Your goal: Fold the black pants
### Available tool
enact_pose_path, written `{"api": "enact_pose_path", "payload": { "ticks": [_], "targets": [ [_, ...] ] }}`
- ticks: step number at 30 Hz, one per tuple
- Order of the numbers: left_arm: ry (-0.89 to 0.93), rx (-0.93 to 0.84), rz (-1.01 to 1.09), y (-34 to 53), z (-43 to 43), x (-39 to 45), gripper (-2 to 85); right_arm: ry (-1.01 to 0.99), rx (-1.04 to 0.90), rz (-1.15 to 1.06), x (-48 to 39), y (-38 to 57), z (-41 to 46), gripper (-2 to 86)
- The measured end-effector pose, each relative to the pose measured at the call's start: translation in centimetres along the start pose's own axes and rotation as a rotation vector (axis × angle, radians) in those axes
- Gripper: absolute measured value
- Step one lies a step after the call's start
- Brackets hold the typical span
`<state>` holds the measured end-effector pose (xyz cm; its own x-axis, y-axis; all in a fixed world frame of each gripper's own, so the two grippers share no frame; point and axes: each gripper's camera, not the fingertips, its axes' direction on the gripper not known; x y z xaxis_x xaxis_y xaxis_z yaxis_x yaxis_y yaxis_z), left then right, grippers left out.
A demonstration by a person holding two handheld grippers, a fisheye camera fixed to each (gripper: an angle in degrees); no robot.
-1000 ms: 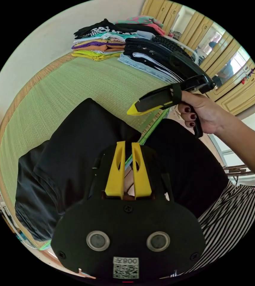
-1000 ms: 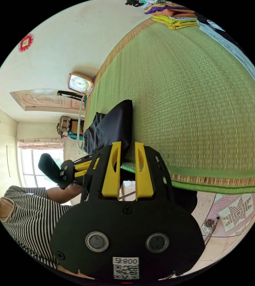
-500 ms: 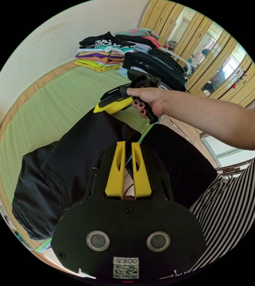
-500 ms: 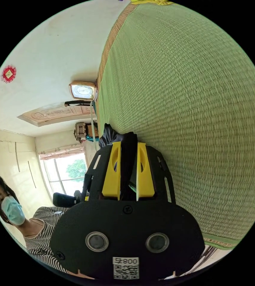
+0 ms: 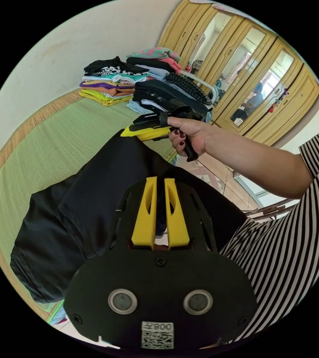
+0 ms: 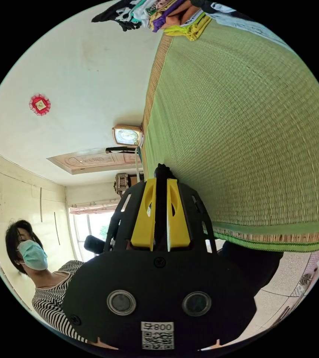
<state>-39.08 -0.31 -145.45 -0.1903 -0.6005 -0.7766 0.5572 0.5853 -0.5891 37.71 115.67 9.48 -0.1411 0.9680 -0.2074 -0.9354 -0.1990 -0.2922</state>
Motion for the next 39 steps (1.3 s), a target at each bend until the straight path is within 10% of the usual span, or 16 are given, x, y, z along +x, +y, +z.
{"api": "enact_pose_path", "payload": {
  "ticks": [16, 39],
  "targets": [
    [0.143, 0.299, -0.162, 20.3, -4.9, -11.3, 2.6, -0.105, 0.050, -0.141, -10.9, 2.4, 8.0, 4.0],
    [0.144, 0.727, -0.667, 61.8, -4.5, -35.4, 2.8, 0.030, -0.255, -0.276, -24.7, -0.6, 47.2, 4.0]
  ]
}}
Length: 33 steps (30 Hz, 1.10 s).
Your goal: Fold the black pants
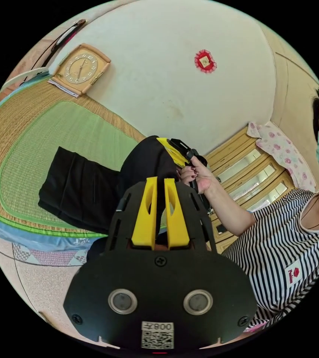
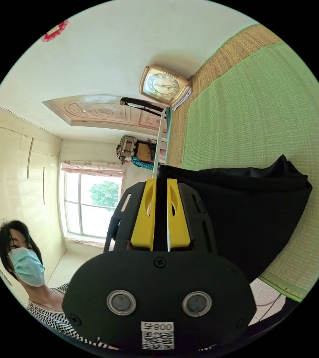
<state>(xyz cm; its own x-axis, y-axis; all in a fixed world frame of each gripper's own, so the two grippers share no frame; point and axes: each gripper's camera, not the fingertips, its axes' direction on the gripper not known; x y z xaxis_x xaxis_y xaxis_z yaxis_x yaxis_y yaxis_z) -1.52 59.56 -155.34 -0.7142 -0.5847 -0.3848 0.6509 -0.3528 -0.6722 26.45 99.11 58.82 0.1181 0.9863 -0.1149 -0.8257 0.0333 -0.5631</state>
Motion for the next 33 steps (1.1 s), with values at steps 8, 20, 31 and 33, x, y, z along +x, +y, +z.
{"api": "enact_pose_path", "payload": {
  "ticks": [8, 20, 31, 33],
  "targets": [
    [-0.014, 0.071, -0.203, 5.0, -3.7, -13.8, 2.8, 0.137, -0.129, -0.007, -0.9, -4.9, 13.7, 3.3],
    [-0.079, 0.062, -0.402, 12.0, -4.5, -29.1, 3.0, 0.240, -0.318, -0.066, -0.6, -10.5, 28.9, 0.1],
    [-0.204, 0.142, -0.374, 17.2, -5.4, -32.2, 5.9, 0.650, -0.538, -0.457, -3.8, -9.3, 39.5, 0.5],
    [-0.231, 0.104, -0.361, 17.2, -4.9, -33.0, 6.6, 0.624, -0.523, -0.483, -4.0, -9.2, 40.5, 1.0]
  ]
}}
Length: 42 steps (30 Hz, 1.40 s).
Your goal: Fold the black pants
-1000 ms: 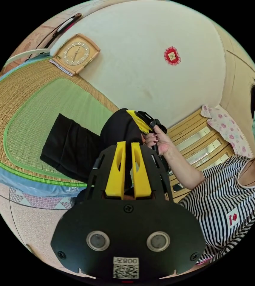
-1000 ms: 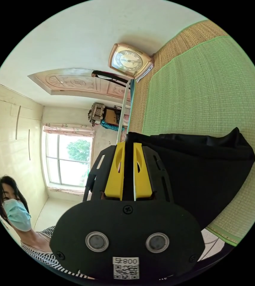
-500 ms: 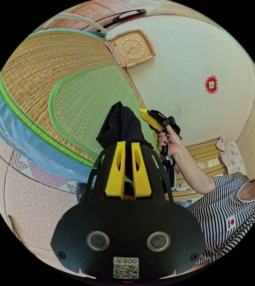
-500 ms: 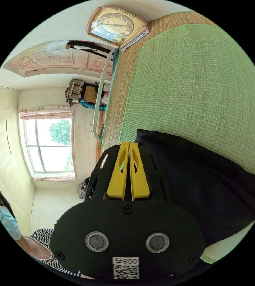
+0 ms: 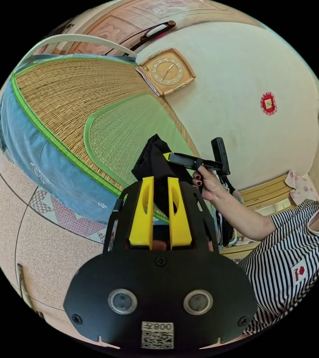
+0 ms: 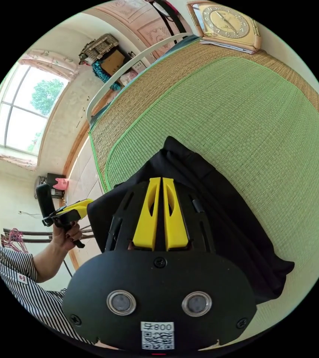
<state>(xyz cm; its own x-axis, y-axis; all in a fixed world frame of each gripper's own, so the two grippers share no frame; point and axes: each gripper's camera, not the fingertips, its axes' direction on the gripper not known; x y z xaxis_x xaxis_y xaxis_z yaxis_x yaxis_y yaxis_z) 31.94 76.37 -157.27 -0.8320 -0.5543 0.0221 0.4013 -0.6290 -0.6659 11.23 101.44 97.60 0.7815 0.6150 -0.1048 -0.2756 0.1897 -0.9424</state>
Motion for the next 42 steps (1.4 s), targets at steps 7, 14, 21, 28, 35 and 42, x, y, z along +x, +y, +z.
{"api": "enact_pose_path", "payload": {
  "ticks": [7, 14, 21, 28, 35, 42],
  "targets": [
    [0.148, -0.017, -0.005, -0.6, 2.5, -3.9, 4.8, -0.145, -0.028, 0.059, 0.8, -2.0, 0.4, 0.5],
    [0.284, 0.006, 0.093, -1.1, 3.4, -3.9, 3.5, -0.213, 0.049, 0.019, -0.6, -0.7, -2.5, 0.1],
    [0.384, 0.089, -0.053, 1.0, 4.3, -8.8, 3.3, -0.286, -0.005, 0.041, -1.5, -0.6, -0.4, 0.1],
    [0.313, 0.221, -0.169, 3.4, 2.8, -11.8, 0.5, -0.254, -0.040, 0.042, -2.2, -1.4, 0.8, 0.0],
    [0.269, 0.026, -0.075, -0.2, 7.1, -9.3, 0.1, -0.281, -0.025, 0.056, -2.7, -1.9, 1.0, 0.0],
    [0.349, -0.034, 0.090, -3.6, 10.1, -2.7, 0.0, -0.335, 0.116, 0.094, -3.1, -0.3, -2.2, 0.1]
  ]
}}
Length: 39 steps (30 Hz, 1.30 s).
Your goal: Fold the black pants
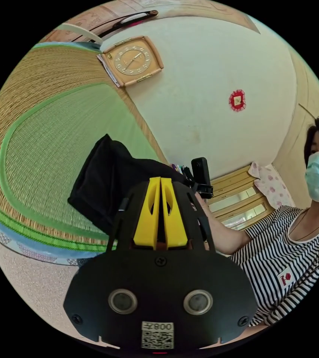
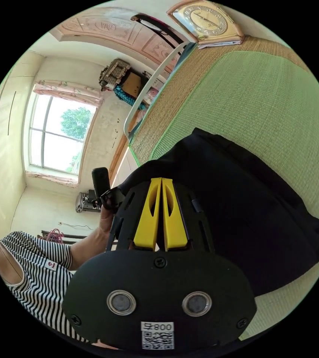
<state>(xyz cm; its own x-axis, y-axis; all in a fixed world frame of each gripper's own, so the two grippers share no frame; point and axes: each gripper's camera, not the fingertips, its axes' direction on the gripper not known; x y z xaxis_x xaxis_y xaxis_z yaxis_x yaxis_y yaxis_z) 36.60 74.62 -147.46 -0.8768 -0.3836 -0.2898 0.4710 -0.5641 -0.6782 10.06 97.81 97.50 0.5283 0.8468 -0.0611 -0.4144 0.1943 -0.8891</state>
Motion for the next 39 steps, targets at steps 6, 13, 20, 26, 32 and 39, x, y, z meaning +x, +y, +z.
{"api": "enact_pose_path", "payload": {
  "ticks": [6, 13, 20, 26, 32, 39],
  "targets": [
    [0.142, -0.085, 0.241, -4.8, 3.7, 6.1, 0.0, 0.099, 0.262, -0.069, -4.0, 3.0, -6.8, 0.1],
    [-0.108, -0.030, 0.095, -4.2, 0.7, 3.1, 0.1, 0.252, 0.124, -0.140, -5.5, 1.3, -0.5, 0.0],
    [-0.267, 0.056, -0.050, -0.3, -3.8, 3.0, 0.0, 0.219, -0.115, -0.113, -3.7, 0.6, 6.9, 0.1],
    [-0.340, -0.099, 0.073, -1.9, 0.6, 6.1, 0.0, 0.417, -0.175, -0.272, -5.7, 2.2, 8.9, 0.1],
    [-0.351, -0.132, -0.021, -1.4, 1.4, 4.8, -0.1, 0.595, -0.137, -0.381, -7.3, 4.2, 11.0, 0.1],
    [-0.340, -0.094, 0.071, -2.9, 1.6, 9.6, 0.0, 0.374, -0.192, -0.264, -5.9, 5.5, 4.9, 0.1]
  ]
}}
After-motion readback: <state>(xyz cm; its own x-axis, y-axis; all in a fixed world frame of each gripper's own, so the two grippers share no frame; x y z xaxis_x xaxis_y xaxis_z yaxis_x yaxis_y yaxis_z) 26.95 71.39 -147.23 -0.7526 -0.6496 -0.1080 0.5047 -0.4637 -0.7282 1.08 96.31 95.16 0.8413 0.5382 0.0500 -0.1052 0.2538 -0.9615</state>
